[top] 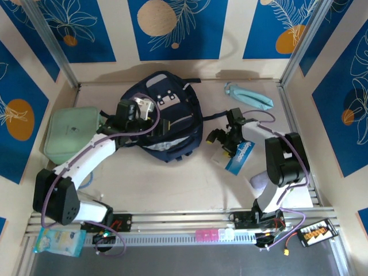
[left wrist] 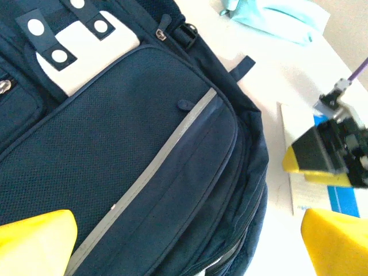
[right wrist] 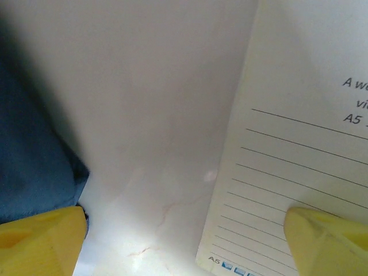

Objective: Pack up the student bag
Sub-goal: Move the book to the middle-right of the table, then pick up the book from the middle-right of the table.

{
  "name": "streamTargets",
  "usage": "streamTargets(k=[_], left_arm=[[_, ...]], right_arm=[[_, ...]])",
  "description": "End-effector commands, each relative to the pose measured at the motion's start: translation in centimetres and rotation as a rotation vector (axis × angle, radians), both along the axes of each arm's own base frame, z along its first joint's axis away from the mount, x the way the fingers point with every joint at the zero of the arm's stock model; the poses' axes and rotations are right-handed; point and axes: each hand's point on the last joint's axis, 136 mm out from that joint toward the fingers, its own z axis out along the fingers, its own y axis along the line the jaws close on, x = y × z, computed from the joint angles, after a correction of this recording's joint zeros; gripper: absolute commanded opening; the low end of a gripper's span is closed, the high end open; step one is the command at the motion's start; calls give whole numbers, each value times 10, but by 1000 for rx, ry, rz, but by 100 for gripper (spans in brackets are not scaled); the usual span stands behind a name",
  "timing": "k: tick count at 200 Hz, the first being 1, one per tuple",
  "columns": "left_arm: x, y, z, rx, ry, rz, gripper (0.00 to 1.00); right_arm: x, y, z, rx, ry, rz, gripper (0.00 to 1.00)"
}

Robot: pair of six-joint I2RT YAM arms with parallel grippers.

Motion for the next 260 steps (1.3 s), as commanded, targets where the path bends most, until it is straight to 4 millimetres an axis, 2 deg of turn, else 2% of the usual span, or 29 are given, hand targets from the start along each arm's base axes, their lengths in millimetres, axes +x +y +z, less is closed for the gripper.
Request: streamTargets(k=[1,25,46,67,82,105,116,140,163,214,260], left_arm=[[2,-8,9,-46,27,-15,100],[5,-17,5,-53,62,-16,100],[5,-28,-3,-26,121,-23,98],[3,-49,-9,-7,167,-61,95],[-4,-71,-13,0,184,-104,94],[-18,-113,-27,21,216,-172,87],[-25,-131,-39,44,239,-185,84],[-41,-170,-62,89,274,-235,80],[-54,-197,-85,154,304,-265,75],[-66,-226,-125,303,323,-311,60],[-68,-242,-151,360,352,-350,47]], right_arm=[[-41,15,-4,21,89,-10,90],[-55,18,1,14,78,-11,90],[-43,8,29,3,-11,-41,90],[-29,-19,57,-46,-115,-108,90],[-26,-48,61,-71,-134,-182,89],[-31,-87,47,-77,-93,-282,83],[-35,-99,40,-67,-74,-303,79],[-41,-112,28,-70,-46,-303,73],[-50,-120,14,-108,16,-290,65],[-58,-117,-6,-103,72,-267,55],[-62,-112,-16,-155,106,-217,54]])
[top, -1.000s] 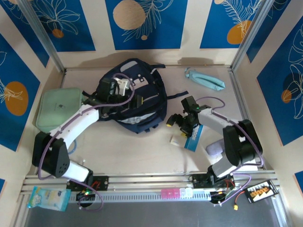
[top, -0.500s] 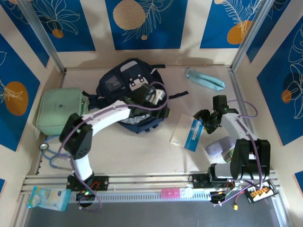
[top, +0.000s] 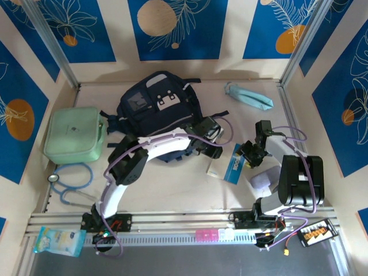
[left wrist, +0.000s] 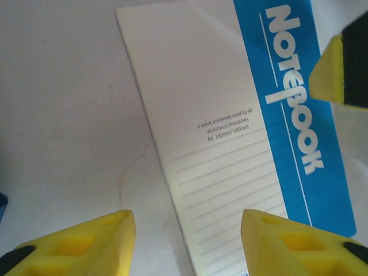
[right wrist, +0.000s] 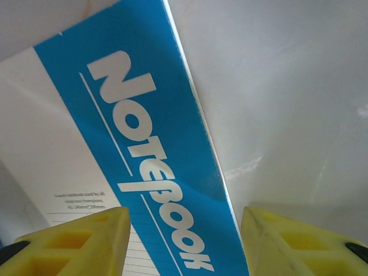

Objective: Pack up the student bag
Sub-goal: Pick up the book from the middle-right of the table.

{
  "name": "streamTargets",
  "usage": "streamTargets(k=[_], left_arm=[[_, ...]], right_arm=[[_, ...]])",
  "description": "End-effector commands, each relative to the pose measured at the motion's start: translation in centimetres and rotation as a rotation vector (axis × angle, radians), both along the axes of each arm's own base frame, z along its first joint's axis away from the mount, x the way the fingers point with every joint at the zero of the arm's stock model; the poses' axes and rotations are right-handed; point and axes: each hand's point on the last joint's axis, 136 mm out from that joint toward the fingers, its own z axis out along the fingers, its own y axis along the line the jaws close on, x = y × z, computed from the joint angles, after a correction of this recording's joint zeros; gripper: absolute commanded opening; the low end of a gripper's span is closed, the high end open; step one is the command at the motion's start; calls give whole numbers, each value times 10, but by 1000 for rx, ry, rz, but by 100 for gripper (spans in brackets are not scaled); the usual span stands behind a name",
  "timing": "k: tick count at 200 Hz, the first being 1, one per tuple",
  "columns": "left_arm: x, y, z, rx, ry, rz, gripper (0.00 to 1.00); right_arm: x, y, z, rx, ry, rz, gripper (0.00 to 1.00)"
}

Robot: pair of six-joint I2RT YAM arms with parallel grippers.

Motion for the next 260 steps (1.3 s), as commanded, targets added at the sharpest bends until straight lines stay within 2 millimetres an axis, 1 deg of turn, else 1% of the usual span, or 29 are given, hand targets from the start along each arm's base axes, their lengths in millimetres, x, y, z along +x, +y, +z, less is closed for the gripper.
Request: streamTargets(k=[1,36,59,96,117,155,162,181,220,240,260], left_arm=[[-2,-2,-12,61,8,-21,47],[-5,-8,-24,78,14,-53,39],[-10,-7,-34,98,31,-66,34],[-10,-3,-47,142,36,-68,30],[-10,-1,-55,166,47,-68,27],[-11,5,-70,213,60,-59,25],[-12,6,-72,221,64,-60,24],[-13,11,-78,245,69,-54,23],[-14,15,-88,272,85,-51,21],[-14,16,-91,283,88,-51,20],[-14,16,-92,286,87,-52,19]], right_arm=[[-9,3,-7,-25,41,40,54],[-11,5,-11,-34,58,51,54],[-14,7,-13,-32,67,51,54],[-14,10,-16,-28,79,60,53],[-11,17,-15,1,65,72,53],[-2,32,0,98,0,72,48],[-1,33,3,114,-11,66,47],[3,33,15,128,-53,53,46],[3,31,36,157,-113,41,45],[3,37,44,205,-144,55,45],[3,46,49,270,-181,84,45]])
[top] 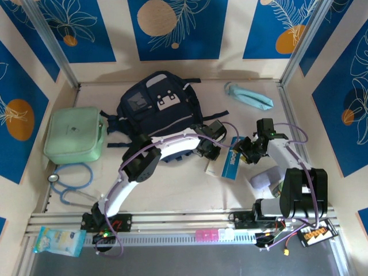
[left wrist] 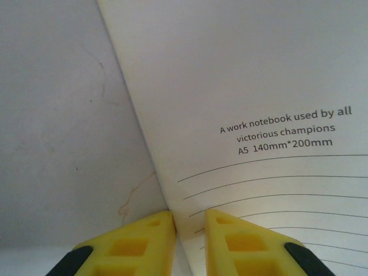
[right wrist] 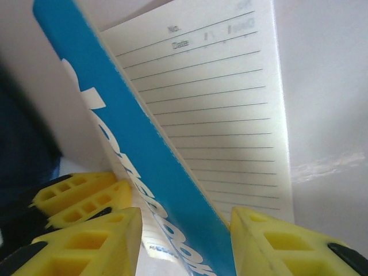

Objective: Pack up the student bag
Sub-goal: Pick up the book from the middle-right of the table.

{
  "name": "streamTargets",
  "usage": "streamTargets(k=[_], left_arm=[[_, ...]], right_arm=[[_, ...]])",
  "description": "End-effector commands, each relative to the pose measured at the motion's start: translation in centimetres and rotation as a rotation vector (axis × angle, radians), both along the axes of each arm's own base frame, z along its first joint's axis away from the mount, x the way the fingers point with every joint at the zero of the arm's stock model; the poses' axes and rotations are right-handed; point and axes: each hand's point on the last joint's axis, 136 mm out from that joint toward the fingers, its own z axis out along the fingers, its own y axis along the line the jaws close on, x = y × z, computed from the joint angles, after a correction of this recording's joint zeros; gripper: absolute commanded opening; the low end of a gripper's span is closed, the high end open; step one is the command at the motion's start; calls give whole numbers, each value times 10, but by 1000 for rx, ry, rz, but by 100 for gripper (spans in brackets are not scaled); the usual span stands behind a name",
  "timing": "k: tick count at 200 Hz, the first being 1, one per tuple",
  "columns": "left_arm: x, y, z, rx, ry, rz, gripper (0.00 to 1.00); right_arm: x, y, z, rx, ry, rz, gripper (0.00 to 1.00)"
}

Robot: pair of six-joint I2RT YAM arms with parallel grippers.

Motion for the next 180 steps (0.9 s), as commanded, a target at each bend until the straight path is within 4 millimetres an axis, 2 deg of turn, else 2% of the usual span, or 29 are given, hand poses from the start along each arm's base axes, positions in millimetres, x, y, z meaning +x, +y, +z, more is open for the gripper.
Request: streamTargets(k=[1,28,65,85,120,164,180], left_arm=[[-13,18,-48,129,51,-11,19],[-12,19,-48,131,51,-8,19],[-12,19,-49,133,52,-7,18],[-12,18,-46,125,51,-7,18],[-13,14,-40,102,55,-9,18],[-15,14,-38,91,64,-6,17],[-15,13,-34,82,64,-6,17]], right_arm=[[-6,21,8,134,-34,55,45],[-8,28,12,165,-73,88,44],[-13,17,21,86,-132,92,44],[-14,20,23,93,-167,109,44],[-19,20,2,69,-91,114,41],[-22,19,-11,18,-55,133,40],[-23,16,-16,-14,-40,137,36]])
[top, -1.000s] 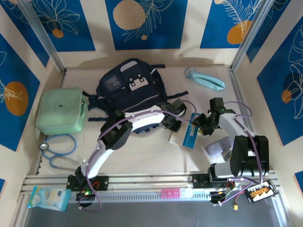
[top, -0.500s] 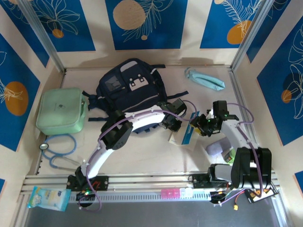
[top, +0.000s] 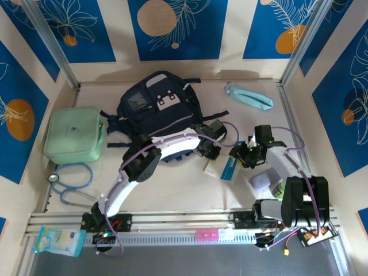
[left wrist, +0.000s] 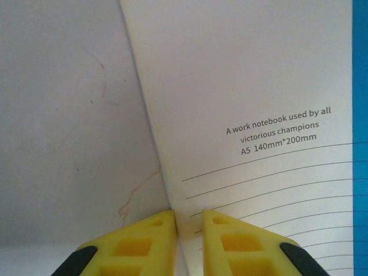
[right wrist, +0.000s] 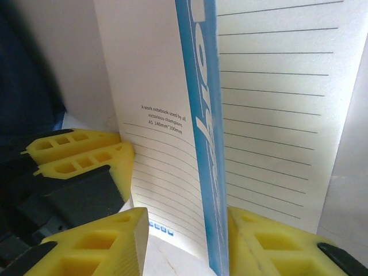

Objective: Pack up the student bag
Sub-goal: Pick up the book from the middle-right of the table.

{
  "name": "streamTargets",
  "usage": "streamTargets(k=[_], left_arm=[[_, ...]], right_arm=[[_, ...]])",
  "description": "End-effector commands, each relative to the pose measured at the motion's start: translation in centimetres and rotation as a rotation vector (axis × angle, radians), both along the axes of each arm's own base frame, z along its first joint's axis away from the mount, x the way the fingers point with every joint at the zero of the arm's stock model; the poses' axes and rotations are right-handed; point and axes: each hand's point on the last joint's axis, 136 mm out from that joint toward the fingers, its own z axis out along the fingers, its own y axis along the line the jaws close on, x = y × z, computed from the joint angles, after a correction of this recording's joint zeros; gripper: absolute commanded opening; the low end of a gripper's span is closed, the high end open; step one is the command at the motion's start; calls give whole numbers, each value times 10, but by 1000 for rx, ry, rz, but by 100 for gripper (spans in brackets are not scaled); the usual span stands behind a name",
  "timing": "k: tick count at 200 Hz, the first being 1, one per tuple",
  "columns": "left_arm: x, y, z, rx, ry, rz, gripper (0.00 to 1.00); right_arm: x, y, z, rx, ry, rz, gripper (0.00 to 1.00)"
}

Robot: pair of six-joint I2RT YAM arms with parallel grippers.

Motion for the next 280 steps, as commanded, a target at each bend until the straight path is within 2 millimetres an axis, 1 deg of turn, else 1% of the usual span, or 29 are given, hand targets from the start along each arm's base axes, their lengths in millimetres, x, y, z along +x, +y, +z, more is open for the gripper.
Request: streamTargets(k=[1,9,22,32,42,56,70,90,105,118,122,144,159,163,169,179,181,191,211,237,246,261,280], left_arm=[[-15,13,-33,78,62,-7,17],[-13,12,-28,66,57,-8,17],[-12,10,-17,39,51,-13,17],[-9,7,-3,4,47,-14,17],[-6,3,16,-43,38,-18,18],[-1,1,47,-110,19,-18,22],[5,0,82,-186,-3,-16,28],[12,3,130,-324,1,11,42],[18,11,160,-425,7,47,51],[23,21,179,-491,12,77,56],[26,24,187,-519,11,87,58],[39,47,211,-630,33,154,66],[47,62,222,-715,67,183,74],[48,65,225,-739,74,183,81],[49,70,230,-773,83,182,88],[54,78,235,-819,91,188,99],[54,80,235,-825,95,193,100],[57,88,237,-859,103,203,100],[61,105,234,-880,122,243,100],[57,113,227,-913,182,257,100],[53,113,230,-945,197,238,100],[46,113,239,-1009,224,205,100],[45,123,253,-1089,217,199,100]], right_arm=[[-5,-3,-9,-51,21,19,35],[-6,-3,-10,-62,22,26,30],[-5,-2,-10,-74,13,38,19],[-4,-2,-10,-83,8,41,10],[-2,-4,-9,-95,-1,39,0],[2,-5,-3,-100,-22,39,0],[8,-2,8,-91,-72,52,0],[19,3,35,-68,-163,82,0],[26,11,63,-29,-245,114,0],[31,18,88,10,-318,146,0],[32,20,95,22,-341,155,0],[37,34,136,98,-448,214,0],[39,45,162,165,-507,257,0],[40,48,169,186,-519,267,0],[41,52,180,216,-539,286,0],[41,61,195,273,-562,316,0],[41,63,197,282,-566,321,0],[41,71,210,331,-592,355,0],[42,91,226,405,-624,428,0],[45,117,241,474,-648,520,0],[46,125,245,496,-653,552,0],[49,136,247,522,-645,586,0],[53,146,246,553,-629,608,0]])
